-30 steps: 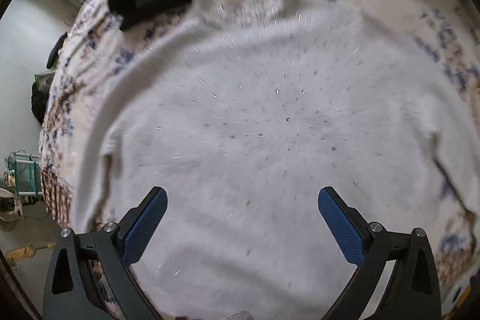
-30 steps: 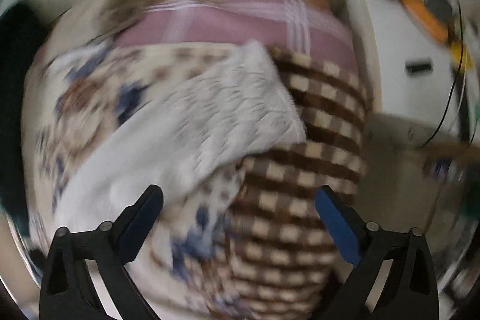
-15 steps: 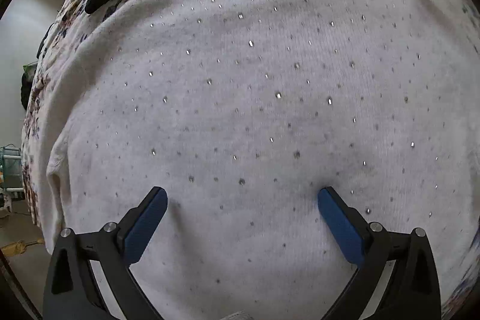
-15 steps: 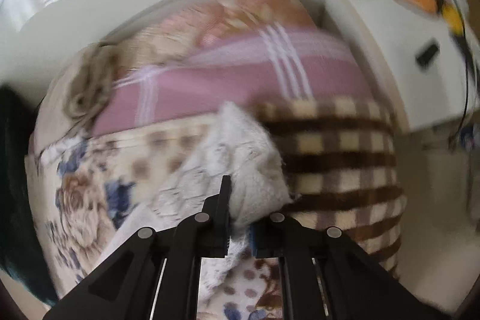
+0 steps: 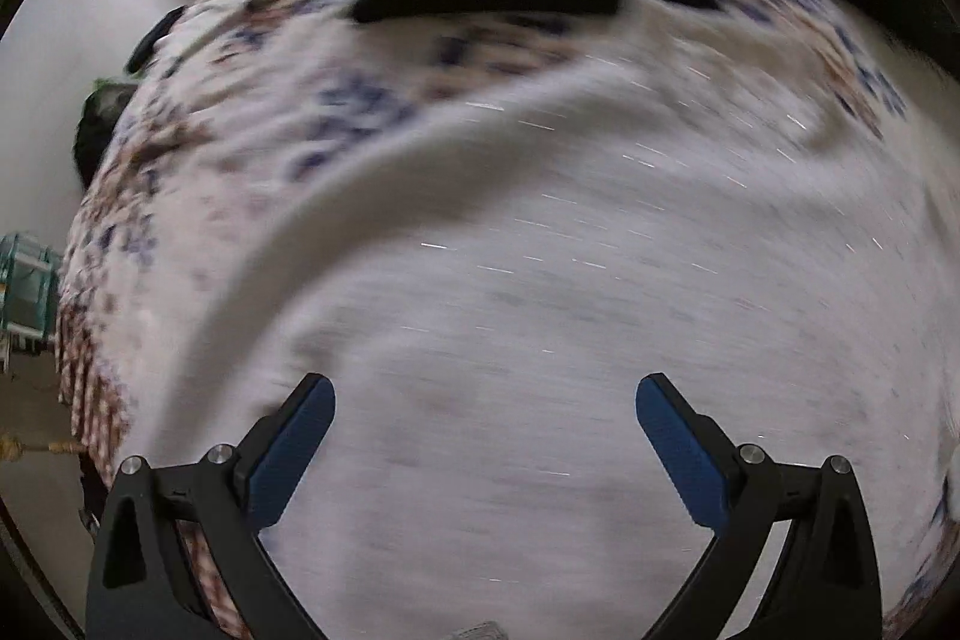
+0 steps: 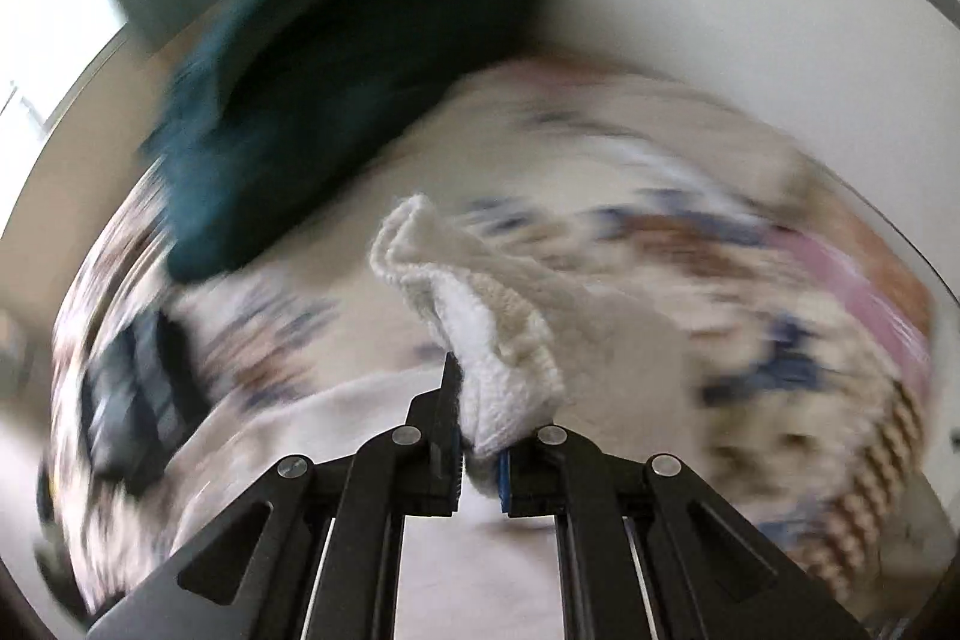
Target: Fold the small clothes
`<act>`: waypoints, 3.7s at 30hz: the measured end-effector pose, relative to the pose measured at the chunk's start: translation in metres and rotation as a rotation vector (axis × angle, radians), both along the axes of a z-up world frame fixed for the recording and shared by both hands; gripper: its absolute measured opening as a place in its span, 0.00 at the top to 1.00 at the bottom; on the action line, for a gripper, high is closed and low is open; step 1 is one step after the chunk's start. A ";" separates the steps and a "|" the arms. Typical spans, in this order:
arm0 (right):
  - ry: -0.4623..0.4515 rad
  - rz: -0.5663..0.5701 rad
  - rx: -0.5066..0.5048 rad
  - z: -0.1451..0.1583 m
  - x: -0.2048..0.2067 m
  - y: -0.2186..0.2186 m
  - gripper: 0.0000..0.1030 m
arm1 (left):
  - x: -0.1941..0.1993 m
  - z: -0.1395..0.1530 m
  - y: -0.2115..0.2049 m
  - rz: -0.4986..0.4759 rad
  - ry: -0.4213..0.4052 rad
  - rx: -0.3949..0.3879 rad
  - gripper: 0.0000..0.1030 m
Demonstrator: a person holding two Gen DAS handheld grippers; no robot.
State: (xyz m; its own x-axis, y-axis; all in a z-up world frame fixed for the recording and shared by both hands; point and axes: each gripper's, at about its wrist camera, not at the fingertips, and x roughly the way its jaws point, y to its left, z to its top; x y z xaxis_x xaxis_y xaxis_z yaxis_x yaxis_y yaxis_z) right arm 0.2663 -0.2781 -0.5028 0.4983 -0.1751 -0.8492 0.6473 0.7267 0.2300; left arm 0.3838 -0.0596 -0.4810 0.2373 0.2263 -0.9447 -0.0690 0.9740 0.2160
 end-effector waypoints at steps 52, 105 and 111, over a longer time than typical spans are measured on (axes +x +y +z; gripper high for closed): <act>0.509 0.651 -0.175 -0.102 0.013 0.288 0.07 | -0.307 -0.083 0.433 1.597 -0.282 -0.610 0.54; 0.278 0.282 0.360 -0.106 0.003 0.015 0.07 | 0.000 0.058 0.009 0.044 -0.216 -0.192 0.10; 0.432 0.400 0.305 -0.170 0.056 0.060 0.86 | -0.021 0.023 0.090 0.248 -0.159 -0.067 0.10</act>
State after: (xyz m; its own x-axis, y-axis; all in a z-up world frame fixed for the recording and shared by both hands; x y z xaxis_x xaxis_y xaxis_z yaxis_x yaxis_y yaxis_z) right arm 0.3221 -0.2178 -0.6728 0.0786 0.2329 -0.9693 0.4213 0.8735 0.2440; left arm 0.3631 0.0303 -0.4579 0.3284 0.2345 -0.9150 -0.3339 0.9350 0.1198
